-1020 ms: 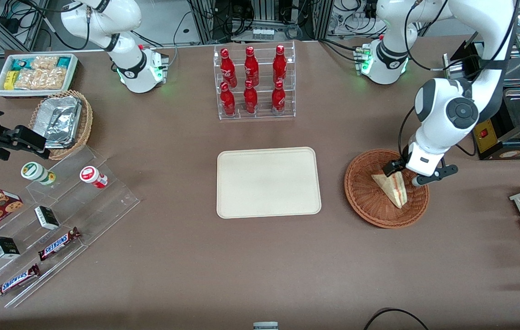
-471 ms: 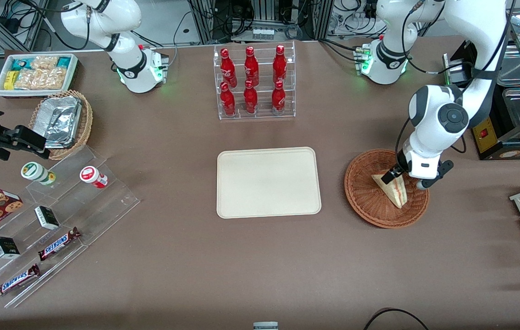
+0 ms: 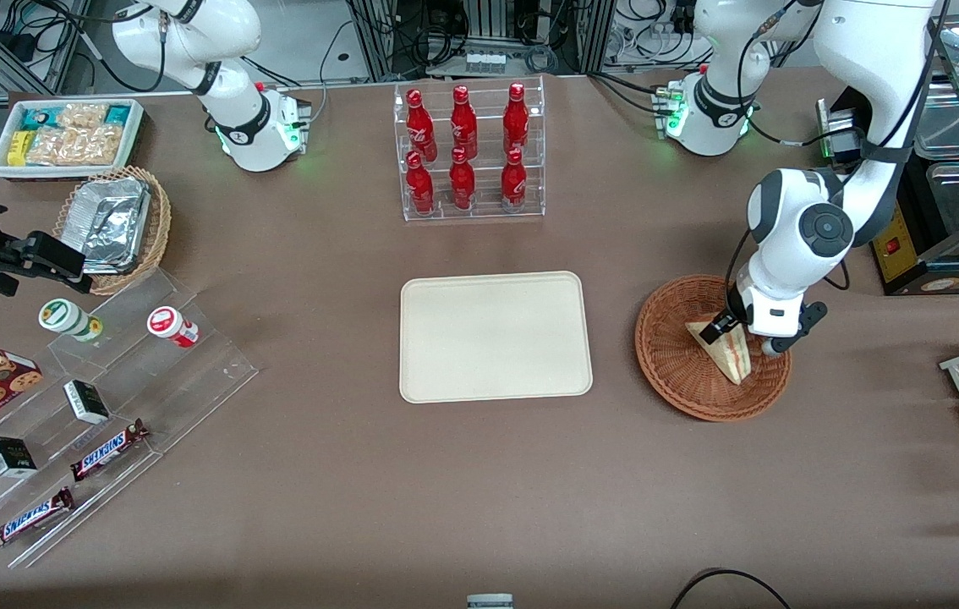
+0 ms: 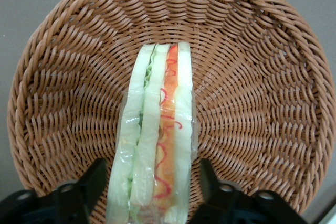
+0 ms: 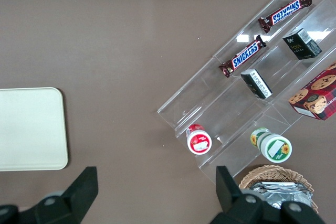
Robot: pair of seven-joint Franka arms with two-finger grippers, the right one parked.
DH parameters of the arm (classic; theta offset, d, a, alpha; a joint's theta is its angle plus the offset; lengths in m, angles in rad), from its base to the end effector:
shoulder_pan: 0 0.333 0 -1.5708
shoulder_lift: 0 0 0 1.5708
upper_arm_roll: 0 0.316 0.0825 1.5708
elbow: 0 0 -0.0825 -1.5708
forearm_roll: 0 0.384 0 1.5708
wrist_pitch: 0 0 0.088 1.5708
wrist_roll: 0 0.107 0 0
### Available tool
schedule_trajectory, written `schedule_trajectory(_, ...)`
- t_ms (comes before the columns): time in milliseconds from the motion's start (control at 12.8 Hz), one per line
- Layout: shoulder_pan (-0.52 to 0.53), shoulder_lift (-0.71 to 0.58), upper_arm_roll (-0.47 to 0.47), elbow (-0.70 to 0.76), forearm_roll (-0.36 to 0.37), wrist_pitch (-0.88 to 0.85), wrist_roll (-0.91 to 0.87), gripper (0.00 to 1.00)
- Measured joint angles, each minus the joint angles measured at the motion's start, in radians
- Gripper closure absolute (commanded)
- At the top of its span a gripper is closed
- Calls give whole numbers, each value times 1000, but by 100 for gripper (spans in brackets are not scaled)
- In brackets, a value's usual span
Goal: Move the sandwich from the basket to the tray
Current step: 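Lower the open left gripper around the sandwich and close it, then lift the sandwich out of the basket with the left gripper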
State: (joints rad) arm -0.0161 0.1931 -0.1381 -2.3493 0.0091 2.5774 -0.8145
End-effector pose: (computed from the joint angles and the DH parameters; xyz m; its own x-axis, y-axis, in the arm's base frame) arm 0.5118 -0.0805 0.2538 0.7924 0.6099 0.0099 0.6090 -0.7921 0.0415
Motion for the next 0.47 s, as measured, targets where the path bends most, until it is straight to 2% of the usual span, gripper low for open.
schedule_trajectory(314, -1, -9, -1, 10, 0, -28, 57, 94)
schedule_trajectory(471, -3, -22, -5, 52, 0, -126, 82, 94)
